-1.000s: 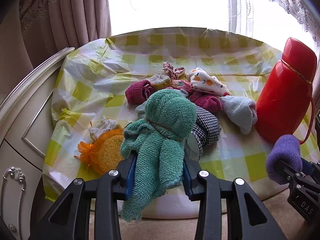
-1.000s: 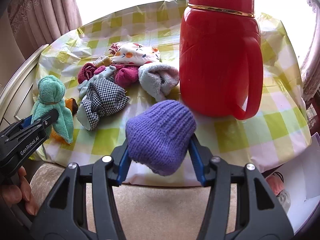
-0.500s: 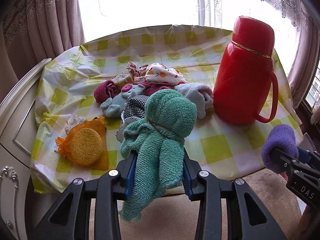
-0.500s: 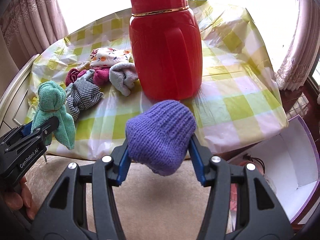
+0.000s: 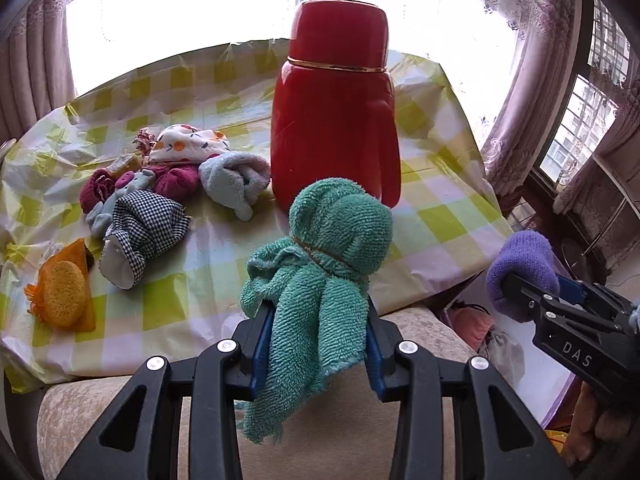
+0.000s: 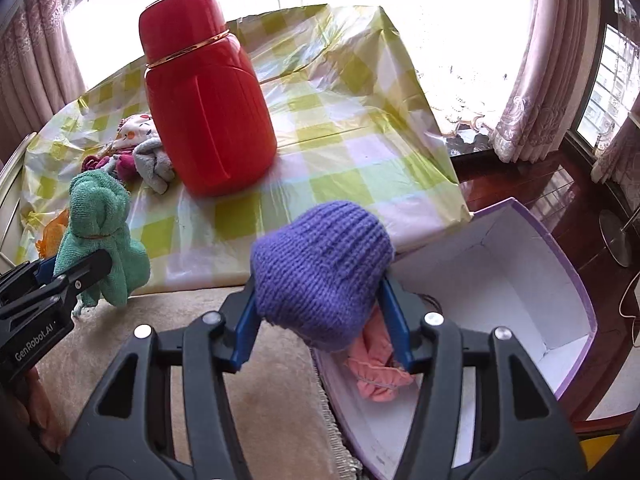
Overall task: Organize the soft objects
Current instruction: 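Carry the towel and sock over the white box and release both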
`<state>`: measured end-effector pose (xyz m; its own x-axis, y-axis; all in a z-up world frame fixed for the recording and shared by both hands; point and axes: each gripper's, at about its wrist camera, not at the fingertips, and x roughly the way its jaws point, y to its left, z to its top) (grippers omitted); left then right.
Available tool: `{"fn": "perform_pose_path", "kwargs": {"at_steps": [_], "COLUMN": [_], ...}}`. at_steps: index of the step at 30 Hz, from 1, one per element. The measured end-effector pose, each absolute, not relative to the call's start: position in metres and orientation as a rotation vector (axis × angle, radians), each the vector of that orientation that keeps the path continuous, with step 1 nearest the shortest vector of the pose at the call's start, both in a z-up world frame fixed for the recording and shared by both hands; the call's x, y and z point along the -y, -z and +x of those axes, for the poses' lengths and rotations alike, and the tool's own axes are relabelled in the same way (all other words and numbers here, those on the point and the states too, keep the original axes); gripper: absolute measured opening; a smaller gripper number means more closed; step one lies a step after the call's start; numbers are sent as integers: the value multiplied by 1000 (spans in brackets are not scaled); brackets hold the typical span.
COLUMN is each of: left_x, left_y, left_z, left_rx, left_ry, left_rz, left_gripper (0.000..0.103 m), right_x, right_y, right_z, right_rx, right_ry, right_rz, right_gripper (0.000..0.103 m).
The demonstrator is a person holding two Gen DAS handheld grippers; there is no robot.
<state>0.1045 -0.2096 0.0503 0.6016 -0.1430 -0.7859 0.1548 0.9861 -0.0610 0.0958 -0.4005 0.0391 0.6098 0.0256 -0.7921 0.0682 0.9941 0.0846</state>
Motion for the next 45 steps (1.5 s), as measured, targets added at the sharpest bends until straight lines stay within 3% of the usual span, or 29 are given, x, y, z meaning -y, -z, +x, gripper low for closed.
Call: {"fn": "perform_pose_path", "kwargs": {"at_steps": [10,13,16,19,35,45], "left_x": [274,289,296,290,118,9], "left_y": [-43,-43,-43,-45,-51,-38], "left_z": [96,91,88,86,64,48], "left_rx": [-971,-1004,-1018,-1011,-827,-814], "left_ry": [464,576,613,555,75,-177], "left_rz": [-69,-125,-142,-120,-120,-249], "left_gripper": [43,56,74,74,77,77], "right_x": [486,501,508,503,437,428], "right_y": [-42,-42,-43,-42,72,81], "right_z": [72,66,64,67,141,166], "right_rx": [-914,-915,-909,-912,-1185,-1160], "right_ry": [240,288,325,325,50,71], "right_rz": [137,144,135,100,19,45], "right_gripper": [64,66,82,88,89,89]}}
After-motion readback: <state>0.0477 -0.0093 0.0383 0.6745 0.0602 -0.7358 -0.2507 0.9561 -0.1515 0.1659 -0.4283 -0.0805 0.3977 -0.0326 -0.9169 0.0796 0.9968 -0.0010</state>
